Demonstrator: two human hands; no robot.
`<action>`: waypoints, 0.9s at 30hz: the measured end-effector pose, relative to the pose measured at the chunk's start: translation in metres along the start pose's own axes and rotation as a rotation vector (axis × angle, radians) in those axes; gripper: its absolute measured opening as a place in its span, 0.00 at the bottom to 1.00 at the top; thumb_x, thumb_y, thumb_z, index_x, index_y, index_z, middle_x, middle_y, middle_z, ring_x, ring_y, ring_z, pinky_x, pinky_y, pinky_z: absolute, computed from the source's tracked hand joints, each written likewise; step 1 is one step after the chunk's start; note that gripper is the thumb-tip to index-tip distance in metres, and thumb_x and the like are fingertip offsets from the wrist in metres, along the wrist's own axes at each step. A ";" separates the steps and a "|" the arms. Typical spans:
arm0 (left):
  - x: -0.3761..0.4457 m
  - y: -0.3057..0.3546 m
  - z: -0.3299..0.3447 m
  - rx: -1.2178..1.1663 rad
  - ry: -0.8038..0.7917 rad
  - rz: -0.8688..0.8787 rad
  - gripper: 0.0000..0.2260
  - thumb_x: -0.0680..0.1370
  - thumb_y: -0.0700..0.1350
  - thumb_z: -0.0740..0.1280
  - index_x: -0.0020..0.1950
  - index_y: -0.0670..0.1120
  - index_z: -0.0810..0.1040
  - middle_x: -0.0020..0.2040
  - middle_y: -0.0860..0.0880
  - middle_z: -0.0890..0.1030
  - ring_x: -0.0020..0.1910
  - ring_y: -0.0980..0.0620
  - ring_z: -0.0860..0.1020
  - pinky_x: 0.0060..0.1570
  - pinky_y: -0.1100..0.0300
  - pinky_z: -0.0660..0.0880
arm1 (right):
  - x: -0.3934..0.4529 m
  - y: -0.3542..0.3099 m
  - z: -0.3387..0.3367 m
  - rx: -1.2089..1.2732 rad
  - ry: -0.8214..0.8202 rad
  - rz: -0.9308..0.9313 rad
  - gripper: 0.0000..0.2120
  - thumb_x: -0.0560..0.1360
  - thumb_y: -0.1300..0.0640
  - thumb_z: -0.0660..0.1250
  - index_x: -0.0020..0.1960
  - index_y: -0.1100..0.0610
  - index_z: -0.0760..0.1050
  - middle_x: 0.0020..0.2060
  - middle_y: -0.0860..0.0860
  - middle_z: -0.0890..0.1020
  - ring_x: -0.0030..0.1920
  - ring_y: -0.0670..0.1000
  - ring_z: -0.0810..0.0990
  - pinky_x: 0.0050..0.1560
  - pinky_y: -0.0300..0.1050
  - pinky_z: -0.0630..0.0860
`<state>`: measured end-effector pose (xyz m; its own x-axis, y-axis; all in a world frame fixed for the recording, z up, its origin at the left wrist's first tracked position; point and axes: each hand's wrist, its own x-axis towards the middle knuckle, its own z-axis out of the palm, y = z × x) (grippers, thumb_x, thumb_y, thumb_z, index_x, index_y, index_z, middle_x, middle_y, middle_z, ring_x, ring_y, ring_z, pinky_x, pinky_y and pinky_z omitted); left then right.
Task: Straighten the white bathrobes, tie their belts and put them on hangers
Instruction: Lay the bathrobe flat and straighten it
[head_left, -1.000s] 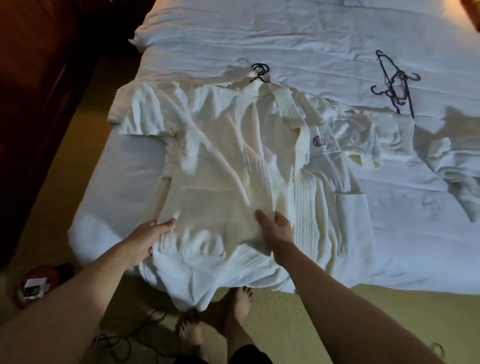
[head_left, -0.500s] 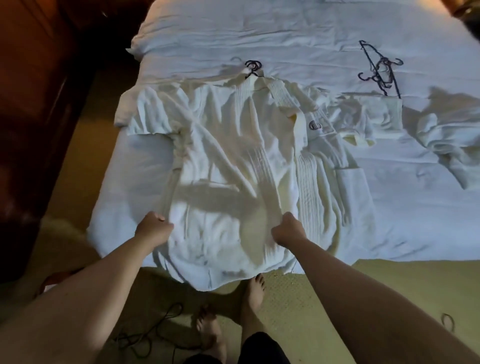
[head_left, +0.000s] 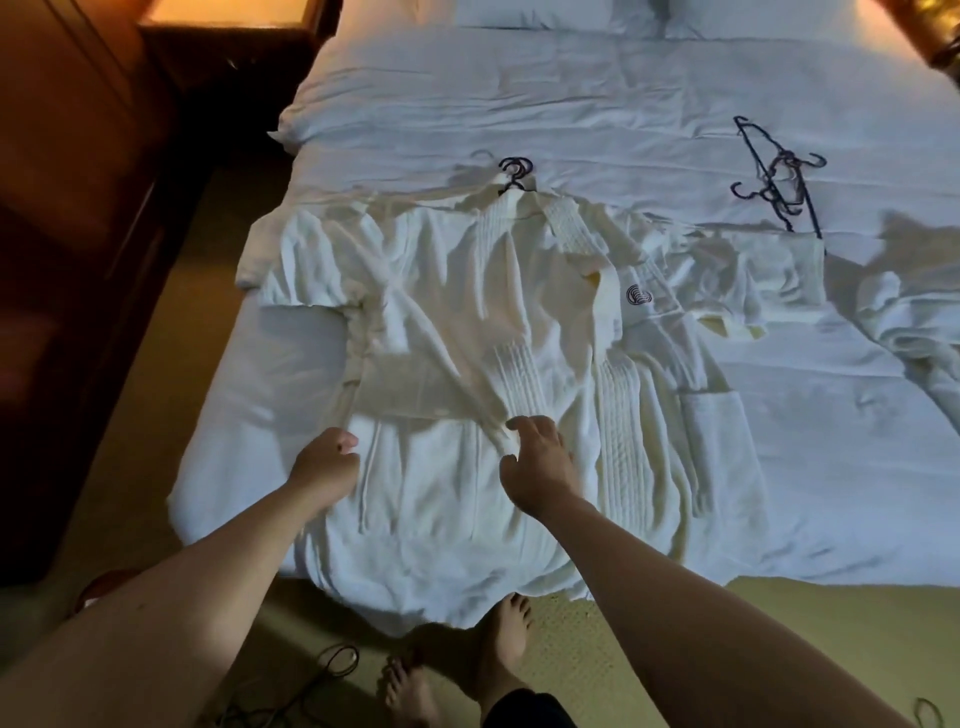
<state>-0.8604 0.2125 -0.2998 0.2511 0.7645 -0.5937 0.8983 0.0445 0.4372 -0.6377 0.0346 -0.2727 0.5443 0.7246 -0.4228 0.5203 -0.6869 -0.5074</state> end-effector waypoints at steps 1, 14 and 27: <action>0.007 0.005 0.000 -0.011 0.029 -0.006 0.17 0.80 0.40 0.58 0.69 0.43 0.74 0.70 0.42 0.75 0.66 0.40 0.74 0.52 0.60 0.63 | 0.009 -0.005 -0.003 -0.024 -0.002 -0.060 0.25 0.76 0.60 0.61 0.72 0.49 0.68 0.71 0.47 0.67 0.70 0.52 0.68 0.71 0.50 0.64; 0.025 0.062 0.003 -0.139 0.024 0.148 0.05 0.74 0.44 0.69 0.49 0.49 0.80 0.42 0.53 0.81 0.43 0.51 0.79 0.37 0.59 0.70 | 0.080 -0.061 0.020 0.474 -0.309 0.030 0.19 0.75 0.54 0.64 0.65 0.50 0.77 0.57 0.44 0.80 0.59 0.50 0.79 0.64 0.50 0.75; 0.072 0.010 0.001 0.244 0.011 0.074 0.22 0.74 0.57 0.69 0.64 0.52 0.72 0.60 0.42 0.69 0.56 0.35 0.76 0.52 0.50 0.76 | 0.097 -0.066 0.055 -0.105 -0.207 -0.092 0.27 0.79 0.59 0.57 0.77 0.45 0.65 0.78 0.43 0.65 0.74 0.52 0.68 0.74 0.50 0.64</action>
<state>-0.8331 0.2667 -0.3388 0.3165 0.7668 -0.5585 0.9384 -0.1671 0.3023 -0.6554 0.1537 -0.3219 0.3505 0.7729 -0.5290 0.6330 -0.6118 -0.4743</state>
